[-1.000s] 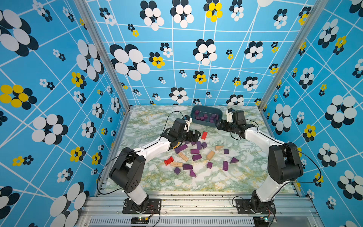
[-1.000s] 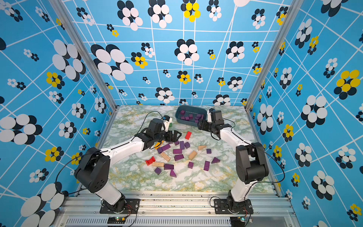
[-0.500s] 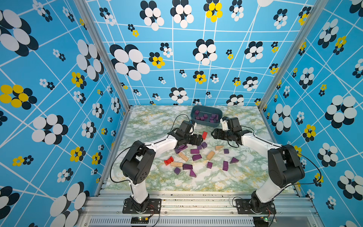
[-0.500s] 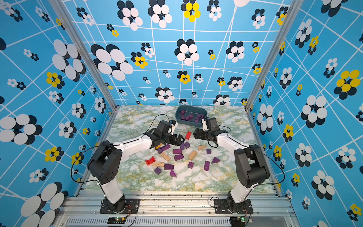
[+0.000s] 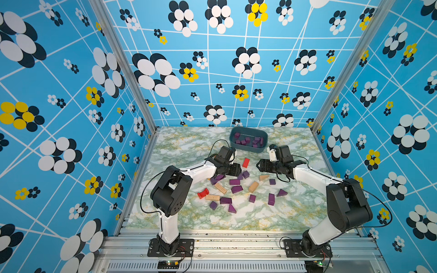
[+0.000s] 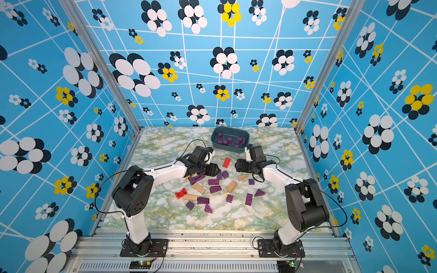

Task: Pick purple bricks into the storage bin
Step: Pick up the building block from the center of the board.

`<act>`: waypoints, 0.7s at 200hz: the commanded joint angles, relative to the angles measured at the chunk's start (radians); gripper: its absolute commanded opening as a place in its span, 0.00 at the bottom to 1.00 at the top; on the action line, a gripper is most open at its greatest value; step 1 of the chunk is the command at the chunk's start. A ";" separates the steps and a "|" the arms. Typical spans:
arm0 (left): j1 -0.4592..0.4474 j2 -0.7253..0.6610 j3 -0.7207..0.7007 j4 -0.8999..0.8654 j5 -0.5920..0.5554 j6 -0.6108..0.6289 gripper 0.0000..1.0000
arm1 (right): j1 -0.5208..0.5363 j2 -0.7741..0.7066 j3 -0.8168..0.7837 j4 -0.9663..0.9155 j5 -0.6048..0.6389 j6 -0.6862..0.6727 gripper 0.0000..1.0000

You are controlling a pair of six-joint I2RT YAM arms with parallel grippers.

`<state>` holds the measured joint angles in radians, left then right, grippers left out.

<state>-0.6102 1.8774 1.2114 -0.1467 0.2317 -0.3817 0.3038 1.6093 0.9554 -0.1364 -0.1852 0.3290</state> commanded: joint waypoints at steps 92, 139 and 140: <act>0.000 0.079 0.086 -0.080 -0.133 0.013 0.64 | 0.001 -0.031 -0.013 -0.038 0.020 -0.027 0.81; 0.003 0.131 0.139 -0.109 -0.140 0.025 0.60 | -0.003 -0.029 -0.013 -0.044 0.023 -0.027 0.81; 0.004 0.132 0.140 -0.110 -0.139 0.024 0.60 | -0.003 -0.029 -0.014 -0.045 0.023 -0.027 0.81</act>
<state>-0.6098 1.9774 1.3113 -0.2180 0.1074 -0.3740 0.3035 1.6051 0.9493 -0.1524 -0.1806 0.3214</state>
